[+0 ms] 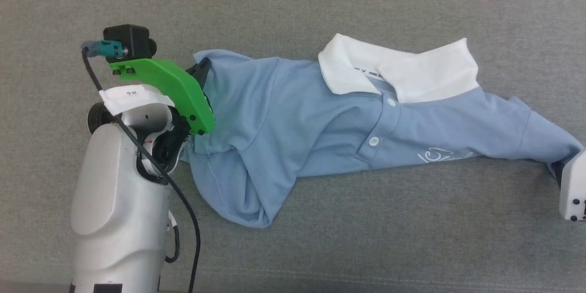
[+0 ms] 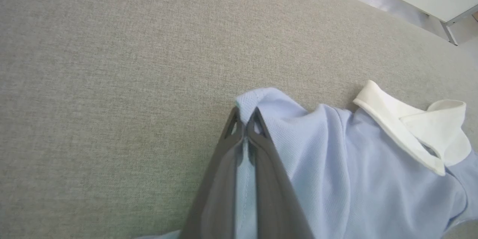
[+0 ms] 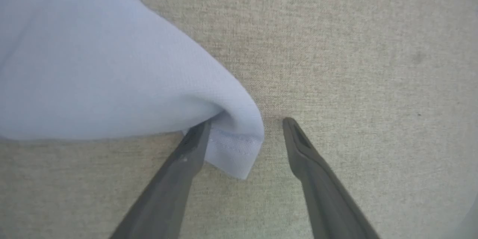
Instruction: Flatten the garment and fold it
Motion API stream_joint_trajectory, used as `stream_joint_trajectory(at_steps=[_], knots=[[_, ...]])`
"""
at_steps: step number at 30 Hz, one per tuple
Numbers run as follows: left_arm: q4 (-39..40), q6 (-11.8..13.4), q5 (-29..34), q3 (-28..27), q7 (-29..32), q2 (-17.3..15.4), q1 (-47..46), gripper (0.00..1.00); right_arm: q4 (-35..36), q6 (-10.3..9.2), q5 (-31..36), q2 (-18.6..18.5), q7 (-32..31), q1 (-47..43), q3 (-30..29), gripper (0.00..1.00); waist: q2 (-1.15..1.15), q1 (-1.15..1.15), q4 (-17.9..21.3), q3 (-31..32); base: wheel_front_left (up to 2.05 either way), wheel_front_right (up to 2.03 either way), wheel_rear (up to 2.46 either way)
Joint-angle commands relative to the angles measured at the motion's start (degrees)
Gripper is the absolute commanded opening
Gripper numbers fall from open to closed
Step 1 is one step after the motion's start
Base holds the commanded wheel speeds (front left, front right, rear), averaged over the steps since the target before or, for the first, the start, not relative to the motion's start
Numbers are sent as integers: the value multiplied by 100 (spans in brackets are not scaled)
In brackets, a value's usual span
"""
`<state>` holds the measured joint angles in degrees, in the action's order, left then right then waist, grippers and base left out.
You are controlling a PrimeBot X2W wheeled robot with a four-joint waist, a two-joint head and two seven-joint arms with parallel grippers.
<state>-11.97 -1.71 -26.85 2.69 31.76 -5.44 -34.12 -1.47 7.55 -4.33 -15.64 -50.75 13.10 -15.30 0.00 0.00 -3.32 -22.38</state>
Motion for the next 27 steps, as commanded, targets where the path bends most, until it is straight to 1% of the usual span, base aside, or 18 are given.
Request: stream_joint_trajectory(at_steps=[1,2,3,4,9,15,19,23,27], knots=[[29,25,-30,1,3,11,72,0,-160,-6,-64,41,-46,32,137,100,0,0,-38,-64,0,0,0],[26,28,-28,5,-2,5,75,0,-239,-6,-109,46,-78,41,155,86,0,0,-41,-75,0,0,0],[23,28,-34,6,-9,6,77,0,-278,-6,-146,53,-89,48,178,31,0,0,-41,-79,0,0,0],[16,29,-43,5,-20,6,82,0,-295,-6,-183,54,-69,60,210,0,0,0,-40,-81,0,0,0],[-40,34,-62,-14,-100,-16,124,0,-298,-6,-329,6,12,130,258,0,0,0,10,-3,0,0,0],[-144,20,-201,-83,-209,2,146,0,-158,-6,-577,-114,261,413,404,0,0,0,122,331,0,0,0],[-167,-1,-396,-203,-354,41,45,0,-50,-6,-1126,103,409,948,402,0,0,0,194,677,0,0,0],[-206,-34,-618,-337,-474,70,-248,0,-15,-6,-1557,139,635,1677,484,0,0,0,198,1006,0,0,0],[-280,-39,-746,-493,-699,61,-757,0,-176,-6,-1958,189,724,2504,496,0,0,0,165,1306,0,0,0]])
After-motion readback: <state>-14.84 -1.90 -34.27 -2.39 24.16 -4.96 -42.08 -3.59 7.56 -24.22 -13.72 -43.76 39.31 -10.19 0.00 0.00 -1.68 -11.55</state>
